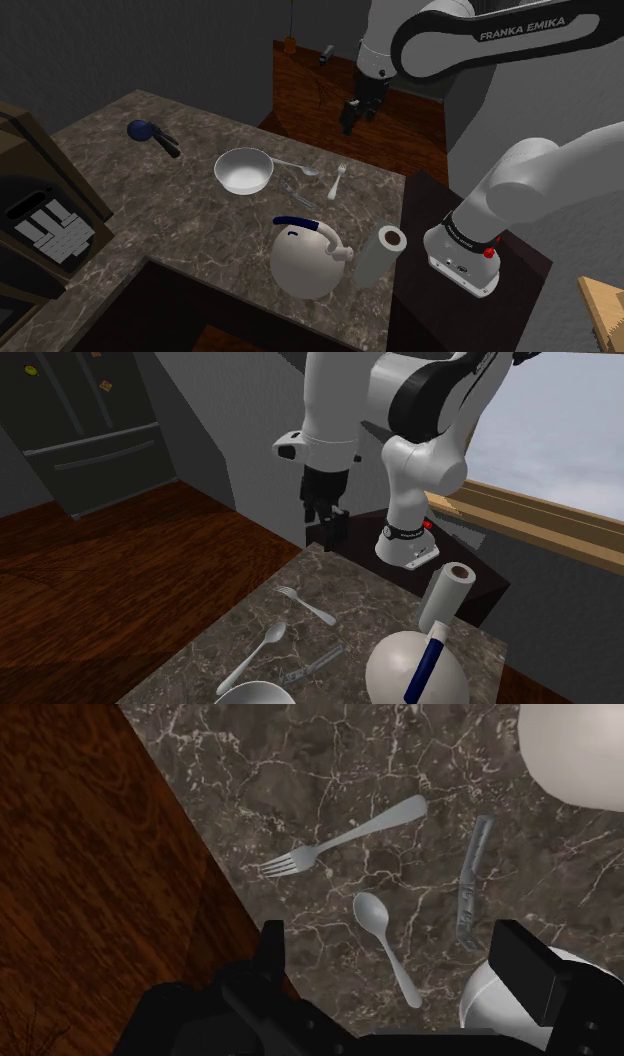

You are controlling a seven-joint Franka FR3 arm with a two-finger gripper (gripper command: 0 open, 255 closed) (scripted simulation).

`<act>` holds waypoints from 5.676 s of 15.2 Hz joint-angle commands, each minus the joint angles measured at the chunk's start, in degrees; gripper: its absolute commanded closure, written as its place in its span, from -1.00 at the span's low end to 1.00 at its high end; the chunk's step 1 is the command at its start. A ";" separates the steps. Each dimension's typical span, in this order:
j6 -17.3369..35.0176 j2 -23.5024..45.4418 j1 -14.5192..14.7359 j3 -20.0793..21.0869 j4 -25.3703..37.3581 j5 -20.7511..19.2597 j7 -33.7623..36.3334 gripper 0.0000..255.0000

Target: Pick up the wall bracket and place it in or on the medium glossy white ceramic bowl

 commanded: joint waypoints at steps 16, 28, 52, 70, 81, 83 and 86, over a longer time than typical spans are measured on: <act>23.04 27.25 2.97 11.79 1.06 -0.10 14.09 -1.00; 27.09 30.75 2.66 12.00 0.16 -2.48 15.85 -1.00; 8.88 60.49 -0.19 6.60 29.42 -5.08 8.91 -1.00; 11.50 61.75 0.02 6.22 28.00 -5.56 8.98 1.00; 6.73 56.85 -0.83 7.61 28.13 -3.70 8.70 1.00; 5.51 55.65 -1.07 7.89 28.21 -3.24 8.56 1.00; 3.64 53.90 -1.41 8.28 28.43 -2.56 8.37 1.00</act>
